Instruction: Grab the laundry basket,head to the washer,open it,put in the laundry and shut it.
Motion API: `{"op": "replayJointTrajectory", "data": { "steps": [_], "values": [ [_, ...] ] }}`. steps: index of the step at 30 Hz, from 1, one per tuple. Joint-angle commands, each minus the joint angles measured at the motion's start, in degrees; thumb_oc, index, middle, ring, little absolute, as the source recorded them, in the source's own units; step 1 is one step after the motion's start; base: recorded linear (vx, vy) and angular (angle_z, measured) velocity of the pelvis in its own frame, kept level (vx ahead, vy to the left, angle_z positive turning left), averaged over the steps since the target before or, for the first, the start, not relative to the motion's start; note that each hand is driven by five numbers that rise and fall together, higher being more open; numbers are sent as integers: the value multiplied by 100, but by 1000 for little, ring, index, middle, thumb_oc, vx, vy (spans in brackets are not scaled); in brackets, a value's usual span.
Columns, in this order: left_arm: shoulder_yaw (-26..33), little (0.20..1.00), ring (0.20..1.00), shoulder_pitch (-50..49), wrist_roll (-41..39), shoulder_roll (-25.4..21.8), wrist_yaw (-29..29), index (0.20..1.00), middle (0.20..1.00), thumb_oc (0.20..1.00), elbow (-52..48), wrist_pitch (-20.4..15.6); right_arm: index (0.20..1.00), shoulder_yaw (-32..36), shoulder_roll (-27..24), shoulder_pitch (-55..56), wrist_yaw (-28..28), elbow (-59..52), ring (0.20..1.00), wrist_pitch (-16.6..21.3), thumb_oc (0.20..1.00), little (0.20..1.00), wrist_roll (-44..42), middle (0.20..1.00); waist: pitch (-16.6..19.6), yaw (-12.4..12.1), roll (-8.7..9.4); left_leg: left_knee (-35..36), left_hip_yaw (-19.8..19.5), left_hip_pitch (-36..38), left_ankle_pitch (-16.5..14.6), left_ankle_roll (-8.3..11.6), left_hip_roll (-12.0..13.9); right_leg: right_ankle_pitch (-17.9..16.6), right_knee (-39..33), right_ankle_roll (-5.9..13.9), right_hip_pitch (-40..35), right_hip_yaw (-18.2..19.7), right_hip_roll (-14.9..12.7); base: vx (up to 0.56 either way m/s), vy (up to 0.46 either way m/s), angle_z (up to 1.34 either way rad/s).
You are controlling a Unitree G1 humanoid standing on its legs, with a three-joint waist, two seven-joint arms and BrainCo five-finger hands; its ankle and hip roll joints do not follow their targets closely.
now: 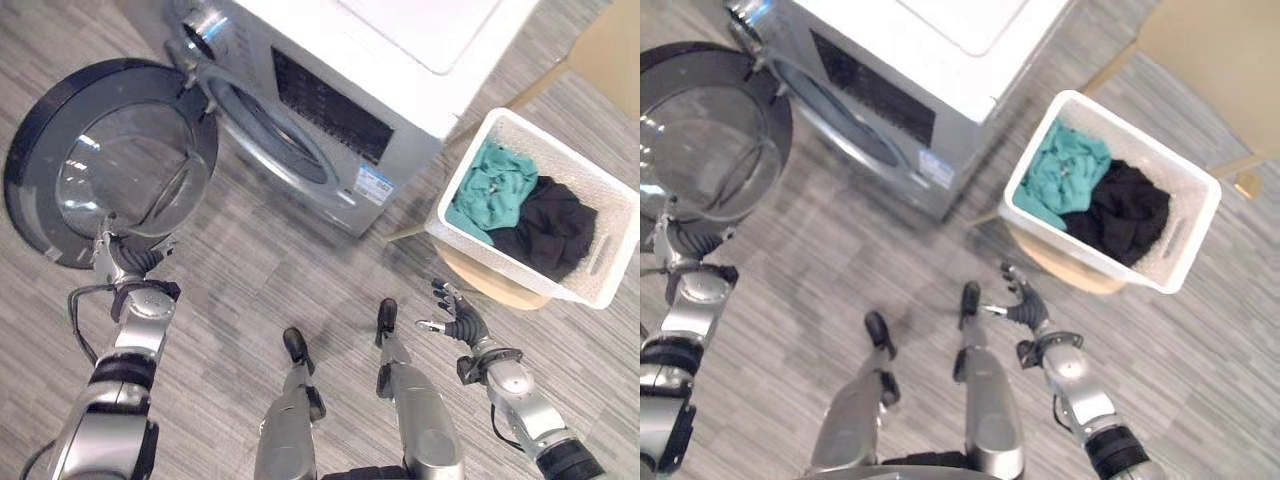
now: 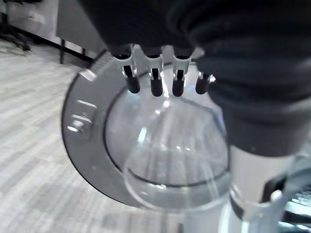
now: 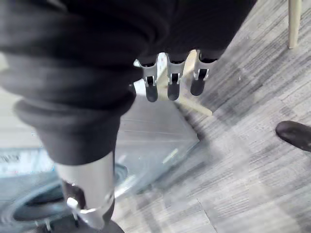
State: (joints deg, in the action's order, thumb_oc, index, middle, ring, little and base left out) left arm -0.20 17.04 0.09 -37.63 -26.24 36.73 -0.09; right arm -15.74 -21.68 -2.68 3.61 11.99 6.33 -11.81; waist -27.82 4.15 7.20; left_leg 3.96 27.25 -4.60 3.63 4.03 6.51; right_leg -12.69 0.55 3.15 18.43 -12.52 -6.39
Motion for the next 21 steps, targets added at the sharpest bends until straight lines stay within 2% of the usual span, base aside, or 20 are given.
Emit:
{"op": "replayJointTrajectory", "data": {
  "steps": [1,2,3,4,5,6,9,10,11,12,13,14,15,16,17,18,19,21],
  "values": [
    [221,1000,1000,-477,-199,250,210,1000,1000,1000,336,-170,1000,78,-184,90,-127,-193,1000,1,1000,1000,-2,1000,483,-196,39,-1102,27,-260,-903,-32,206,742,775,760,-163,-957,-1012,119,-68,-140],
    [215,1000,1000,-715,-244,414,383,1000,1000,1000,298,-174,1000,51,-267,54,-206,-237,1000,-38,1000,1000,81,1000,581,-263,11,-1053,154,-126,-877,-19,242,754,861,725,-233,-1314,-1091,84,-60,-145],
    [226,1000,1000,-745,-242,429,390,1000,1000,1000,282,-173,1000,44,-283,70,-209,-246,1000,-43,1000,1000,82,1000,584,-251,-4,-1032,151,-102,-868,-15,242,762,863,724,-252,-1322,-1087,173,-170,-134],
    [98,1000,1000,-956,-255,665,706,1000,1000,1000,593,-149,1000,9,-384,-19,-372,-292,1000,-104,1000,1000,224,1000,791,-269,-83,-982,282,98,-841,13,293,827,1002,666,-329,-1625,-1152,128,-127,-89],
    [93,1000,1000,-959,-255,673,709,1000,1000,1000,605,-159,1000,11,-393,-5,-376,-299,1000,-107,1000,1000,225,1000,796,-266,-92,-971,280,106,-836,17,293,837,1009,664,-334,-1628,-1151,264,-289,-59],
    [-127,1000,1000,-1120,-51,874,935,1000,1000,1000,941,-169,1000,42,-516,50,-499,-464,1000,-60,1000,1000,347,1000,1011,-152,-141,-989,265,255,-873,53,288,1090,821,570,-539,-1387,-948,144,-174,-52],
    [-204,1000,1000,-1340,58,1131,1112,1000,1000,1000,1290,-150,1000,50,-659,81,-592,-559,1000,-8,1000,1000,372,1000,1189,-87,-252,-1125,331,411,-854,179,431,1210,648,474,-775,-1300,-758,197,-279,-32],
    [-252,1000,1000,-1452,120,1242,1204,1000,1000,1000,1417,-100,1000,40,-729,87,-603,-618,1000,1,1000,1000,490,1000,1255,-47,-285,-1325,340,428,-832,248,559,1306,571,407,-914,-1260,-665,112,-220,-26],
    [-293,1000,1000,-1485,150,1345,1271,1000,1000,1000,1590,-83,1000,7,-797,38,-613,-665,1000,22,1000,1000,594,1000,1301,-36,-304,-1614,329,422,-661,332,699,1376,508,342,-1042,-1206,-572,213,-392,-17],
    [-422,1000,1000,-1633,239,1534,1393,1000,1000,1000,1694,-84,1000,-42,-980,-16,-618,-746,1000,34,1000,1000,815,1000,1334,-43,-353,-2193,224,393,-376,467,977,1521,350,167,-1300,-1091,-356,154,-313,-23],
    [-424,1000,1000,-1640,242,1548,1392,1000,1000,1000,1693,-85,1000,-41,-992,-7,-617,-752,1000,31,1000,1000,818,1000,1324,-46,-381,-2237,210,391,-385,495,1023,1524,327,147,-1328,-1097,-317,169,-244,-30],
    [-508,1000,1000,-1701,274,1652,1448,1000,1000,1000,1762,-89,1000,-79,-1062,-63,-583,-770,1000,47,1000,1000,948,1000,1337,-78,-394,-2480,-20,355,-195,522,1021,1593,292,80,-1425,-973,-230,112,-106,-40],
    [-612,1000,1000,-1753,311,1743,1505,1000,1000,1000,1820,-107,1000,-104,-1118,-89,-572,-769,1000,48,1000,1000,1052,1000,1331,-118,-413,-2613,-364,267,-147,502,960,1669,249,9,-1521,-886,-164,132,-118,-39],
    [-691,1000,1000,-1776,310,1811,1537,1000,1000,1000,1872,-123,1000,-125,-1149,-94,-555,-761,1000,46,1000,1000,1101,1000,1334,-119,-403,-2708,-647,128,-239,454,858,1728,207,-24,-1596,-828,-138,159,-94,-57],
    [-848,1000,1000,-1792,339,1926,1596,1000,1000,1000,2019,-143,1000,-198,-1217,-184,-484,-751,1000,84,1000,1000,1260,1000,1346,-168,-361,-2533,-1090,-177,-594,325,543,1806,197,-5,-1663,-678,-134,115,-47,-48],
    [-851,1000,1000,-1789,339,1930,1595,1000,1000,1000,2026,-148,1000,-199,-1219,-182,-481,-749,1000,86,1000,1000,1263,1000,1352,-160,-362,-2530,-1094,-181,-600,314,532,1812,204,2,-1659,-685,-145,190,24,-44],
    [-930,1000,1000,-1792,412,1987,1639,1000,1000,1000,2121,-144,1000,-229,-1279,-237,-432,-716,1000,103,1000,1000,1372,1000,1411,-149,-387,-2095,-1112,-245,-720,270,479,1830,167,82,-1716,-599,-133,101,53,-24],
    [-980,1000,1000,-1791,438,2010,1643,1000,1000,1000,2167,-158,1000,-267,-1310,-307,-376,-679,1000,113,1000,1000,1452,1000,1425,-173,-398,-1890,-1166,-303,-663,276,439,1836,156,106,-1749,-548,-131,126,111,-24]
  ]
}}
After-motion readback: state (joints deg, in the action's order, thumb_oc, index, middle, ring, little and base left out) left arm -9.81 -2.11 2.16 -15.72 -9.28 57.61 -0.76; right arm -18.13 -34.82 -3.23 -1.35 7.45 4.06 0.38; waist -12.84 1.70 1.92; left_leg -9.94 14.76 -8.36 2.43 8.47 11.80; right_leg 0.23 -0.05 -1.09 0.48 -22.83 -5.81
